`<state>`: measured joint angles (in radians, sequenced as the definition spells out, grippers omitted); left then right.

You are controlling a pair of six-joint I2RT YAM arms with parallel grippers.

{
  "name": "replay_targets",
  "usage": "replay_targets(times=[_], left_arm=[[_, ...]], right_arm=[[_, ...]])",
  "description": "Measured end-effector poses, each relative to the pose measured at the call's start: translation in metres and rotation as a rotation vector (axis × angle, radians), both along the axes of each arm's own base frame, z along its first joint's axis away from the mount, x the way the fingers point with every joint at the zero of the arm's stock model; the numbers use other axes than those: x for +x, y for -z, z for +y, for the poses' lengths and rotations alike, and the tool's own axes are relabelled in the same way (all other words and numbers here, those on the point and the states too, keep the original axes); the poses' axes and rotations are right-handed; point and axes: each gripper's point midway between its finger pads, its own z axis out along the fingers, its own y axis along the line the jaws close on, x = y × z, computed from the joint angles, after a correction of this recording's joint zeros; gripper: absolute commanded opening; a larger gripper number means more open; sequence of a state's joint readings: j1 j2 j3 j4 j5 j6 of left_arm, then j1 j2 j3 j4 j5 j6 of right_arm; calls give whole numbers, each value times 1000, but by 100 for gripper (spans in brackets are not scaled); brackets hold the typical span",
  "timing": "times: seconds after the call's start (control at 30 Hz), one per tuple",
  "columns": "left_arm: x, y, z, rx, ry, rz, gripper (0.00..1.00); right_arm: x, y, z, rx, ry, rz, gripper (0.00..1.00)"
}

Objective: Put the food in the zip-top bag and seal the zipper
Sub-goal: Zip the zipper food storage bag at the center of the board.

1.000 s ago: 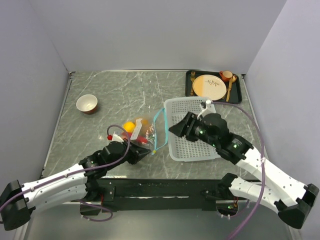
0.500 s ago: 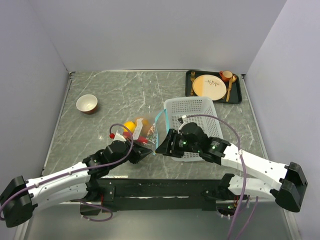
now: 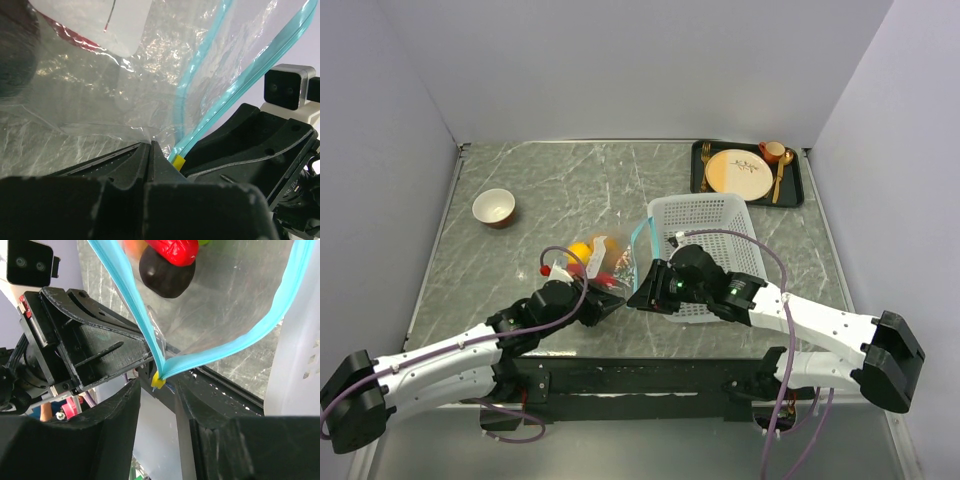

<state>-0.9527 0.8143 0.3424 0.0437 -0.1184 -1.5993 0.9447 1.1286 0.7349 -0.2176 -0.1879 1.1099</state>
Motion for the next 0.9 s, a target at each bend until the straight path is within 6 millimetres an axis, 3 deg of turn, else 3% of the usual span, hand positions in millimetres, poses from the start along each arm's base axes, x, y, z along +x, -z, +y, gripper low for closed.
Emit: replay_targets(times=[0.47, 0.9], left_arm=[[0, 0, -3, -2, 11, -5, 1], [-2, 0, -2, -15, 14, -10, 1]], right_arm=[[2, 2, 1, -6, 5, -5, 14], [5, 3, -1, -16, 14, -19, 7]])
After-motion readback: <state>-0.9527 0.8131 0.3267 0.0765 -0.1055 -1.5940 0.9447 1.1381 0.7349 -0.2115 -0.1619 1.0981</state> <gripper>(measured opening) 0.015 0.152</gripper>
